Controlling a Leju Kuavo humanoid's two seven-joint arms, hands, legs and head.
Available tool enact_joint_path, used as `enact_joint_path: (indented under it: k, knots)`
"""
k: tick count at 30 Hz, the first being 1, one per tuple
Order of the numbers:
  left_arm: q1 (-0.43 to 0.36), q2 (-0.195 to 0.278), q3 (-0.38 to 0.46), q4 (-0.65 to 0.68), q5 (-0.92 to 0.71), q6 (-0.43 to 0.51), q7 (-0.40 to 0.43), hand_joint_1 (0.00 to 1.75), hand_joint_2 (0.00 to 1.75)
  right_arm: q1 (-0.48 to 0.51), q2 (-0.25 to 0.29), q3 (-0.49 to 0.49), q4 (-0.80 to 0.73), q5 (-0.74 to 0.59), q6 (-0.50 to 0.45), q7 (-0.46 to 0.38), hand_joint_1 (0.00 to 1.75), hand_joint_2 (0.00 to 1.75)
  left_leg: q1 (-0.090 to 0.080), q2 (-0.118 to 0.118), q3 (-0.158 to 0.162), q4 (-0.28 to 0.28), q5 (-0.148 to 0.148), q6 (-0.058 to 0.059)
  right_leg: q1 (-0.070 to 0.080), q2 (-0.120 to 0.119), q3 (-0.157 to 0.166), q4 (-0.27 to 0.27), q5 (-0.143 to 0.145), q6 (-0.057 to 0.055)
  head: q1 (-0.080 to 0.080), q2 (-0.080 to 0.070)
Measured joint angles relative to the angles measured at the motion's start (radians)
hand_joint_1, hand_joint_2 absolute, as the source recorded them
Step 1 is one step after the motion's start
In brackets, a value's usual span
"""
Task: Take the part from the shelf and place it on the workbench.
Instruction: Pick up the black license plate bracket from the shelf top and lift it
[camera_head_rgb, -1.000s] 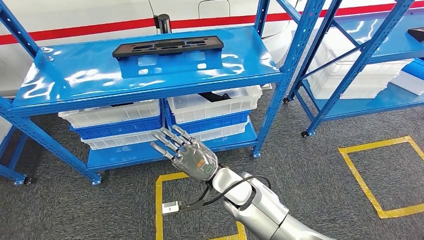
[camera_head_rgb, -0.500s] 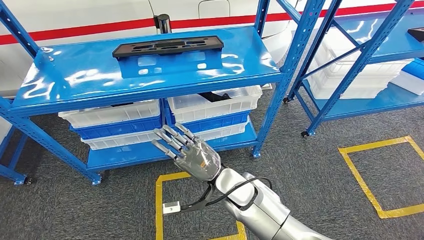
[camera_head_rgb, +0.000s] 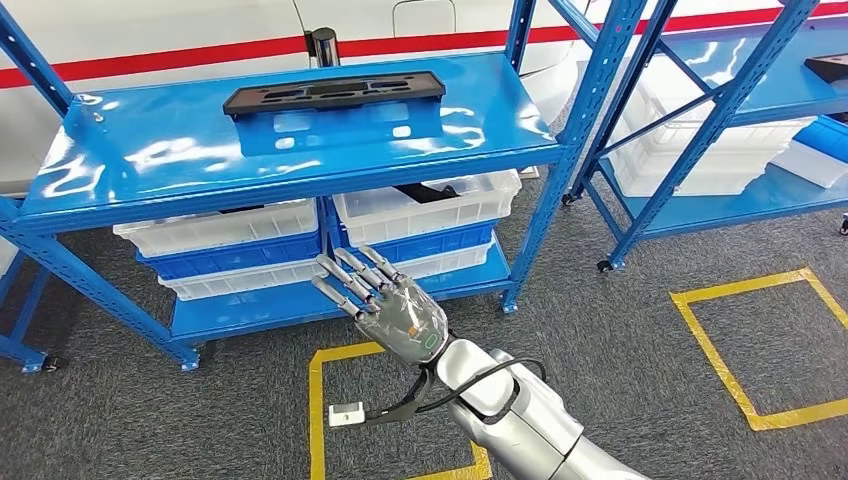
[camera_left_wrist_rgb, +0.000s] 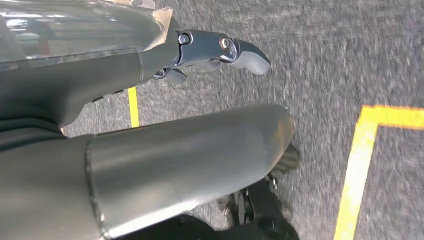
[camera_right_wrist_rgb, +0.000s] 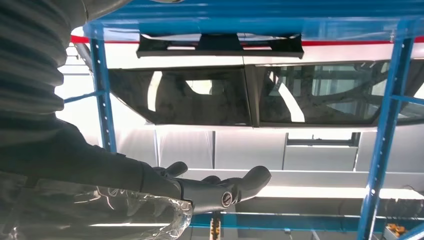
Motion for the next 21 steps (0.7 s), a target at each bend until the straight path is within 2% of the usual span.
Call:
enact_joint_path:
  k: [1, 2, 4, 5, 6, 7, 8, 11, 13, 15, 16, 17, 18, 19, 20, 21]
  knots:
    - [0.0, 0.0, 0.0, 0.0, 0.0, 0.0, 0.001, 0.0, 0.0, 0.006, -0.001, -0.002, 0.0, 0.002, 0.0, 0.002, 0.0, 1.75, 0.0, 0.002, 0.0, 0.0, -0.001, -0.001, 0.0, -0.001, -0.015, 0.025, 0.0, 0.004, 0.0, 0.0]
    - [0.0, -0.001, 0.0, 0.0, -0.001, 0.0, 0.001, 0.0, 0.0, 0.011, -0.001, -0.004, -0.001, 0.004, 0.0, 0.004, 0.0, 1.75, 0.0, 0.003, 0.001, 0.001, -0.002, -0.004, 0.0, -0.002, -0.009, 0.006, 0.017, 0.011, 0.0, 0.0]
    - [0.0, -0.003, 0.0, 0.0, -0.003, 0.0, 0.002, 0.0, 0.0, 0.016, -0.002, -0.009, -0.003, 0.007, -0.001, 0.006, 0.0, 1.75, 0.001, 0.003, 0.007, 0.003, -0.009, -0.013, -0.002, -0.012, 0.051, -0.127, 0.076, 0.025, 0.001, 0.0]
    - [0.0, -0.004, 0.0, 0.0, -0.004, 0.0, 0.002, 0.0, 0.0, 0.017, -0.001, -0.01, -0.004, 0.008, -0.001, 0.007, 0.0, 1.75, -0.001, 0.003, 0.008, 0.005, -0.013, -0.02, -0.001, -0.018, 0.083, -0.193, 0.099, 0.024, 0.0, 0.0]
    - [0.0, -0.004, 0.0, 0.0, -0.005, 0.0, 0.002, 0.0, 0.0, 0.019, -0.001, -0.011, -0.006, 0.01, -0.001, 0.008, 0.0, 1.75, -0.003, 0.003, 0.008, 0.006, -0.017, -0.026, 0.0, -0.022, 0.104, -0.236, 0.112, 0.017, 0.0, 0.0]
    - [0.0, -0.003, 0.0, 0.0, -0.006, 0.0, 0.003, 0.0, 0.0, 0.021, 0.0, -0.012, -0.007, 0.011, -0.001, 0.009, 0.0, 1.75, -0.004, 0.004, 0.008, 0.007, -0.02, -0.032, 0.003, -0.023, 0.113, -0.255, 0.116, 0.009, 0.0, 0.0]
    - [-0.001, -0.003, 0.0, 0.0, -0.007, 0.0, 0.004, 0.0, 0.0, 0.023, 0.001, -0.013, -0.009, 0.013, -0.002, 0.01, 0.0, 1.75, -0.004, 0.005, 0.007, 0.007, -0.021, -0.037, 0.006, -0.019, 0.115, -0.256, 0.116, -0.001, -0.001, 0.0]
    - [-0.003, -0.004, 0.0, 0.0, -0.007, -0.004, 0.004, 0.0, 0.0, 0.026, 0.004, -0.017, -0.017, 0.015, -0.002, 0.01, 0.0, 1.75, 0.004, 0.005, -0.002, 0.029, -0.04, -0.055, 0.001, -0.013, 0.119, -0.259, 0.114, -0.023, -0.002, 0.0]
    - [-0.004, -0.005, 0.001, 0.0, -0.007, -0.007, 0.004, 0.0, 0.0, 0.027, 0.007, -0.019, -0.02, 0.015, -0.002, 0.01, 0.0, 1.75, 0.009, 0.001, -0.055, 0.134, -0.089, -0.067, -0.002, -0.012, 0.126, -0.26, 0.11, -0.035, -0.004, 0.0]
    - [-0.003, -0.005, 0.001, 0.0, -0.007, -0.007, 0.004, 0.0, 0.0, 0.03, 0.008, -0.02, -0.02, 0.016, -0.002, 0.01, 0.0, 1.75, 0.014, 0.0, -0.134, 0.267, -0.133, -0.075, 0.001, -0.011, 0.128, -0.26, 0.107, -0.042, -0.004, 0.0]
    - [-0.002, -0.006, 0.002, 0.0, -0.007, -0.006, 0.004, 0.0, 0.0, 0.032, 0.009, -0.021, -0.02, 0.017, -0.002, 0.01, 0.0, 1.75, 0.015, 0.0, -0.159, 0.296, -0.13, -0.076, 0.002, -0.009, 0.129, -0.259, 0.106, -0.043, -0.005, 0.0]
    - [-0.002, -0.006, 0.002, 0.0, -0.007, -0.006, 0.004, 0.0, 0.0, 0.034, 0.009, -0.021, -0.02, 0.017, -0.002, 0.01, 0.0, 1.75, 0.016, 0.0, -0.164, 0.285, -0.106, -0.075, 0.003, -0.008, 0.131, -0.259, 0.104, -0.043, -0.005, 0.0]
    - [-0.002, -0.006, 0.002, 0.0, -0.007, -0.006, 0.004, 0.0, 0.0, 0.035, 0.01, -0.021, -0.021, 0.017, -0.002, 0.01, 0.0, 1.75, 0.017, 0.0, -0.149, 0.236, -0.066, -0.072, 0.003, -0.005, 0.135, -0.259, 0.102, -0.043, -0.005, 0.0]
    - [-0.002, -0.006, 0.002, 0.0, -0.007, -0.006, 0.004, 0.0, 0.0, 0.035, 0.011, -0.022, -0.021, 0.017, -0.002, 0.01, 0.0, 1.75, 0.017, -0.003, -0.121, 0.164, -0.022, -0.068, 0.003, -0.003, 0.139, -0.26, 0.1, -0.042, -0.004, 0.0]
    - [-0.002, -0.006, 0.002, 0.0, -0.007, -0.007, 0.003, 0.0, 0.0, 0.035, 0.012, -0.023, -0.021, 0.017, -0.002, 0.01, 0.0, 1.75, 0.016, -0.006, -0.092, 0.097, 0.008, -0.063, 0.006, -0.001, 0.141, -0.26, 0.098, -0.039, -0.004, 0.0]
    - [-0.003, -0.005, 0.003, 0.0, -0.007, -0.007, 0.002, 0.0, 0.0, 0.035, 0.012, -0.024, -0.022, 0.017, -0.002, 0.01, 0.0, 1.75, 0.013, -0.009, -0.071, 0.048, 0.024, -0.058, 0.007, 0.001, 0.142, -0.261, 0.097, -0.036, -0.004, 0.0]
